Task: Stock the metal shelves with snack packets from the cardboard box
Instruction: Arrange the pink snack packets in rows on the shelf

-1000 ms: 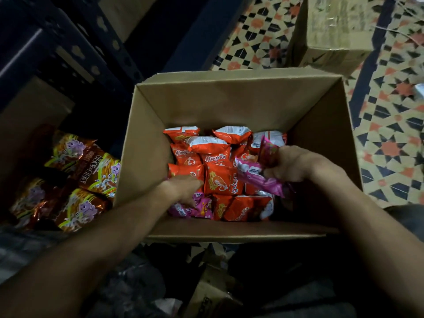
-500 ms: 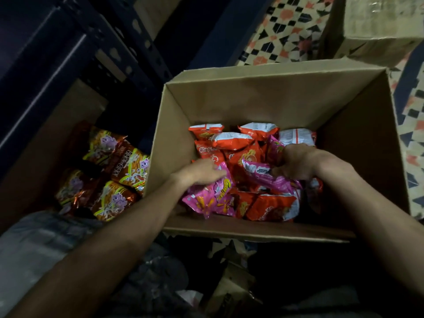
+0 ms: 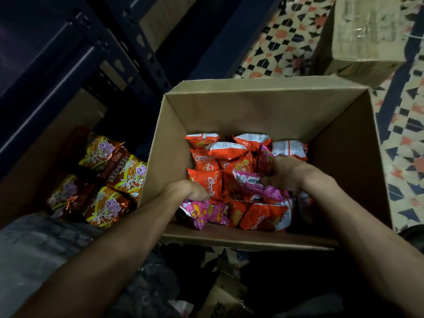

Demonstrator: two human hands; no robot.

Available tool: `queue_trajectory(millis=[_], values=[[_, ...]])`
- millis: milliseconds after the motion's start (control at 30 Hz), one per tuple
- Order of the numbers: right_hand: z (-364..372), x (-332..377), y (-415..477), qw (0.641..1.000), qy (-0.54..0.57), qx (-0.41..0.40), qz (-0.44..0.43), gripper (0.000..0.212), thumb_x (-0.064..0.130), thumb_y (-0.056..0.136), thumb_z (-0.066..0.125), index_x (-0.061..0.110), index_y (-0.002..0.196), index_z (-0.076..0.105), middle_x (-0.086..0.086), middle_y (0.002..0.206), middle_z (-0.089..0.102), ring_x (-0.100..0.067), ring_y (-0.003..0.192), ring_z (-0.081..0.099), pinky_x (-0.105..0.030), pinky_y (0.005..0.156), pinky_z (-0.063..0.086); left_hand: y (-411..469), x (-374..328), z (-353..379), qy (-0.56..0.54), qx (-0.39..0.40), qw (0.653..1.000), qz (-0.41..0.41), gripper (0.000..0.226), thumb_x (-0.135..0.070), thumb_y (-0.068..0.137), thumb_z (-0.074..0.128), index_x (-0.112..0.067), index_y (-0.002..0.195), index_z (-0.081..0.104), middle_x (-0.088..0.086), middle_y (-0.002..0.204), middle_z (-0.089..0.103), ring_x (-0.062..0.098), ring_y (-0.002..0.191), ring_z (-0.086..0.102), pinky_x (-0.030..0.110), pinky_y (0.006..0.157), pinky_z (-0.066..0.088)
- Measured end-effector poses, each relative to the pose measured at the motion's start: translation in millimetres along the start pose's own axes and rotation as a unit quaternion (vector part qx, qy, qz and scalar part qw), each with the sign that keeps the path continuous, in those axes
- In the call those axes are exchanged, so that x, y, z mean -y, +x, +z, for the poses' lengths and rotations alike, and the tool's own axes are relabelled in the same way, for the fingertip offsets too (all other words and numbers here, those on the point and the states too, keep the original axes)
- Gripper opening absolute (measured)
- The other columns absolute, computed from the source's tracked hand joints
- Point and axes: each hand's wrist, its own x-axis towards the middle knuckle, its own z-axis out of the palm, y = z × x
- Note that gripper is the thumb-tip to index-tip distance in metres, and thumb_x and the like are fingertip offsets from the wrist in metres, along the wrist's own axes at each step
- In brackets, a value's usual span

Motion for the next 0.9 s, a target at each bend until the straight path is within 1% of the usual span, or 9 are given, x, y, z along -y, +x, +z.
queue_trajectory(millis=[167, 233, 267, 333, 433, 567, 667, 767, 900], values=[[-1, 3, -8, 0.998, 0.036, -0.048, -0.026, 0.043, 0.046, 0.092, 0.063, 0.014, 0.119, 0.065, -0.016, 0.123, 0.058, -0.033, 0.115, 0.057, -0.031, 0.091, 0.044, -33, 4, 0, -0.114, -0.116, 0.986, 0.043, 0.047, -0.036, 0.107, 0.028, -0.006, 0.128, 0.057, 0.01, 0.13, 0.059, 0.029, 0.115, 0.059, 0.037, 0.1, 0.045], [-2, 6, -13, 0.996, 0.053, -0.062, -0.041, 0.035, 0.044, 0.092, 0.064, 0.013, 0.107, 0.07, -0.017, 0.117, 0.059, -0.032, 0.109, 0.059, -0.024, 0.079, 0.038, -46, 8, 1, -0.148, -0.197, 0.967, 0.071, 0.044, -0.034, 0.106, 0.035, -0.004, 0.095, 0.065, 0.012, 0.098, 0.066, 0.027, 0.088, 0.063, 0.035, 0.081, 0.047], [-1, 8, -16, 0.994, 0.064, -0.072, -0.049, 0.031, 0.042, 0.092, 0.065, 0.013, 0.102, 0.07, -0.016, 0.114, 0.06, -0.031, 0.105, 0.06, -0.023, 0.076, 0.034, -53, 9, 4, -0.177, -0.241, 0.951, 0.081, 0.045, -0.034, 0.104, 0.039, -0.007, 0.074, 0.06, 0.008, 0.078, 0.062, 0.024, 0.072, 0.059, 0.033, 0.071, 0.044], [-4, 12, -23, 0.99, 0.087, -0.093, -0.068, 0.027, 0.038, 0.092, 0.066, 0.014, 0.103, 0.068, -0.015, 0.111, 0.061, -0.029, 0.101, 0.061, -0.022, 0.074, 0.033, -73, 13, 6, -0.207, -0.318, 0.92, 0.093, 0.05, -0.037, 0.101, 0.044, -0.011, 0.058, 0.045, 0.004, 0.061, 0.05, 0.023, 0.06, 0.051, 0.034, 0.064, 0.041], [-11, 22, -35, 0.978, 0.117, -0.136, -0.102, 0.025, 0.035, 0.091, 0.069, 0.012, 0.101, 0.07, -0.015, 0.101, 0.064, -0.029, 0.097, 0.063, -0.027, 0.073, 0.039, -107, 19, 14, -0.247, -0.387, 0.879, 0.127, 0.043, -0.04, 0.101, 0.043, -0.013, 0.068, 0.044, 0.003, 0.068, 0.05, 0.022, 0.067, 0.051, 0.035, 0.065, 0.043], [-34, 39, -55, 0.963, 0.15, -0.176, -0.135, 0.026, 0.037, 0.089, 0.07, 0.013, 0.08, 0.072, -0.006, 0.089, 0.056, -0.024, 0.088, 0.06, -0.029, 0.074, 0.042, -144, 32, 27, -0.307, -0.447, 0.823, 0.17, 0.039, -0.048, 0.101, 0.042, -0.012, 0.094, 0.057, -0.005, 0.09, 0.056, 0.017, 0.09, 0.056, 0.035, 0.083, 0.045], [-55, 55, -75, 0.951, 0.155, -0.2, -0.179, 0.028, 0.038, 0.091, 0.067, 0.013, 0.081, 0.074, -0.001, 0.089, 0.055, -0.015, 0.087, 0.054, -0.029, 0.074, 0.038, -171, 45, 36, -0.351, -0.505, 0.755, 0.225, 0.046, -0.051, 0.098, 0.047, -0.009, 0.095, 0.064, 0.007, 0.097, 0.06, 0.021, 0.093, 0.062, 0.048, 0.087, 0.049], [-78, 77, -92, 0.93, 0.167, -0.238, -0.224, 0.031, 0.04, 0.091, 0.066, 0.024, 0.065, 0.067, 0.0, 0.08, 0.057, -0.012, 0.077, 0.054, -0.029, 0.067, 0.037, -206, 55, 39, -0.381, -0.549, 0.694, 0.268, 0.039, -0.048, 0.097, 0.053, -0.014, 0.097, 0.072, 0.003, 0.099, 0.065, 0.018, 0.092, 0.066, 0.045, 0.087, 0.051], [-105, 116, -116, 0.9, 0.18, -0.274, -0.286, 0.04, 0.043, 0.091, 0.066, 0.028, 0.055, 0.06, 0.001, 0.076, 0.055, -0.01, 0.068, 0.056, -0.029, 0.064, 0.038, -260, 72, 43, -0.394, -0.598, 0.632, 0.295, 0.046, -0.057, 0.092, 0.054, -0.016, 0.094, 0.073, 0.009, 0.094, 0.068, 0.026, 0.086, 0.067, 0.048, 0.084, 0.052]])
